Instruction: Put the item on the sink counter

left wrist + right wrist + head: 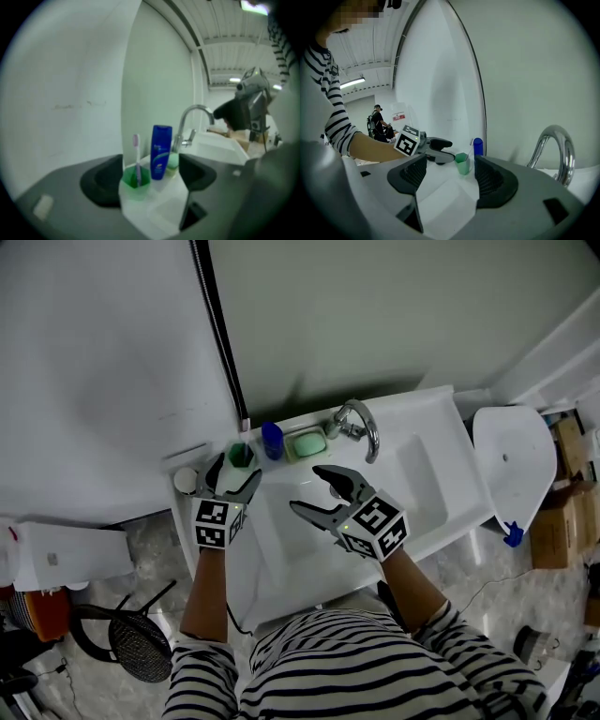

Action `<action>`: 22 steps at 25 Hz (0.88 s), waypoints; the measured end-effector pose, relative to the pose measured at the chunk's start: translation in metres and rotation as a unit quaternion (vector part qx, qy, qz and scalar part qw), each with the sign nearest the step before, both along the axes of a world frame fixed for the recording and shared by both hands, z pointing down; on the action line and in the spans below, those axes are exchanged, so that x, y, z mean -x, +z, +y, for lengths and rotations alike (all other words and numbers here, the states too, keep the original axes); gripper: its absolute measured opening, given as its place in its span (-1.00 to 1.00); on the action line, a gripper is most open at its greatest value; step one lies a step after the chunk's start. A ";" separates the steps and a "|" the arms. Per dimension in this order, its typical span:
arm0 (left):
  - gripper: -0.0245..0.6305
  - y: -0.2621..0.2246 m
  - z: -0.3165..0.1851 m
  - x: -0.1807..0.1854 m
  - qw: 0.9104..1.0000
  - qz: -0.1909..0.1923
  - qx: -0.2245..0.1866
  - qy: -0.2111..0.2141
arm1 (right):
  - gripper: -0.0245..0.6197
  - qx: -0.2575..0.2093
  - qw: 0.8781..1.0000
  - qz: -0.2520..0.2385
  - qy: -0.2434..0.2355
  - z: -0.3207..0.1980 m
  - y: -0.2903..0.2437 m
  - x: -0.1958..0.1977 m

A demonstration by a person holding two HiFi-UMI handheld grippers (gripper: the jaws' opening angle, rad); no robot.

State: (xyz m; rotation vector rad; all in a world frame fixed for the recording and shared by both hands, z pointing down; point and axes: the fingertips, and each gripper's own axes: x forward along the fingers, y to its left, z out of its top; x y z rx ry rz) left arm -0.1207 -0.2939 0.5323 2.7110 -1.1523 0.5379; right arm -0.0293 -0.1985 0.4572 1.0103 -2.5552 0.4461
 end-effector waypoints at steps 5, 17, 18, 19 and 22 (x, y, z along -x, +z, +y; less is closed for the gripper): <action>0.02 -0.039 0.030 -0.006 0.999 0.035 -0.013 0.019 | 0.06 -0.013 1.000 0.000 0.007 0.010 -0.010 -0.005; -0.51 -0.097 0.100 -0.035 0.993 0.079 -0.047 0.070 | -0.55 -0.067 0.997 0.008 0.035 0.039 -0.039 -0.027; -0.54 -0.101 0.105 -0.039 0.992 0.083 -0.052 0.075 | -0.63 -0.073 0.996 0.010 0.040 0.042 -0.043 -0.030; -0.57 -0.106 0.110 -0.042 0.991 0.085 -0.057 0.080 | -0.68 -0.078 0.996 0.012 0.044 0.045 -0.046 -0.032; -0.76 -0.118 0.122 -0.048 0.990 0.086 -0.075 0.089 | -0.79 -0.090 0.994 0.016 0.051 0.055 -0.054 -0.037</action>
